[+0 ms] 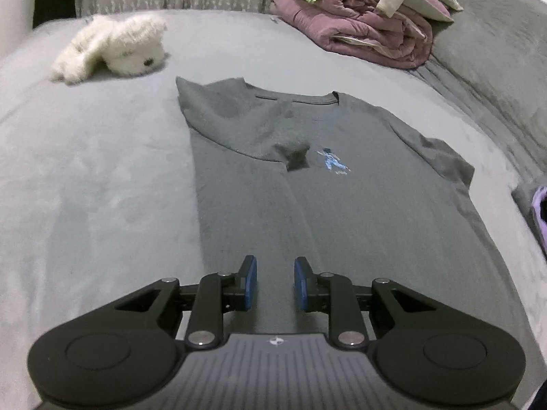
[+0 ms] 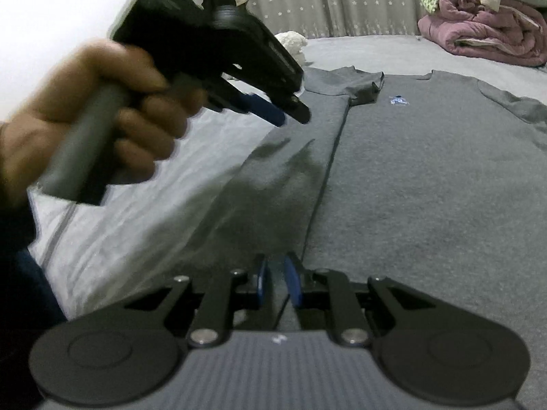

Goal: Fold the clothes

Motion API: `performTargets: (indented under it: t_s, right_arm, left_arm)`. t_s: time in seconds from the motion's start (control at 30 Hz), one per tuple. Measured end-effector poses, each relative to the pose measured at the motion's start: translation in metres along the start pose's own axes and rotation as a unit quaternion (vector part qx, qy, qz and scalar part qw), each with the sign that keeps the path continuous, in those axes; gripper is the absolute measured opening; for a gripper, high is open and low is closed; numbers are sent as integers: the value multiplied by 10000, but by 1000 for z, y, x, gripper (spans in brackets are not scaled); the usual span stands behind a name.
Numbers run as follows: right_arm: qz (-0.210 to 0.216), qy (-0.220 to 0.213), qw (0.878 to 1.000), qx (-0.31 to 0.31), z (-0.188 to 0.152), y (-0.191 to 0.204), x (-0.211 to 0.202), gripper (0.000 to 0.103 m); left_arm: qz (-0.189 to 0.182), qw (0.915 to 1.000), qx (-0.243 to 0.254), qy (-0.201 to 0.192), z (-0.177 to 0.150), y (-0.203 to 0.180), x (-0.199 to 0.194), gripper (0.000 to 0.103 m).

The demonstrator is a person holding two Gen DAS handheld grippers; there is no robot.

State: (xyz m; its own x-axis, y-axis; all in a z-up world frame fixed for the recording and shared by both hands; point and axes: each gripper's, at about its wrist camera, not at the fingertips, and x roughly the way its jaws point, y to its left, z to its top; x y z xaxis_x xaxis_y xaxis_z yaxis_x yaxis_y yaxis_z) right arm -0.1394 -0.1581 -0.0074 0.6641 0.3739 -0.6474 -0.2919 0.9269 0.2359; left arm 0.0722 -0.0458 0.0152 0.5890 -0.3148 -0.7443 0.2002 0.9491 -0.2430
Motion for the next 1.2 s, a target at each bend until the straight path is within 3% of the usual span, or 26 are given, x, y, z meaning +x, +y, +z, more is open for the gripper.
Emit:
performTargets:
  t_s: [0.13, 0.37, 0.43, 0.53, 0.8, 1.0, 1.2]
  right_arm:
    - [-96, -59, 9994, 336, 10, -17, -2, 19]
    - [-408, -94, 9929, 1114, 42, -68, 6, 21]
    - [-478, -126, 9908, 1262, 57, -80, 11, 22]
    - [-519, -186, 9876, 1470, 91, -100, 26, 32]
    - [-773, 33, 9892, 1244, 193, -141, 111, 42]
    - [-1041, 161, 9865, 1253, 232, -158, 172, 48]
    - [-1142, 29, 9909, 714, 260, -150, 211, 55]
  left_arm:
    - [10, 9998, -109, 145, -2, 11, 19, 22]
    - [-127, 9992, -351, 146, 13, 24, 12, 22]
    - [-84, 9990, -418, 136, 17, 30, 10, 23]
    - [2, 9983, -551, 211, 20, 41, 9, 23]
    - [210, 9960, -785, 363, 26, 59, 6, 23]
    - [373, 9943, -915, 408, 30, 71, 6, 23]
    - [406, 9930, -1019, 449, 31, 76, 6, 23]
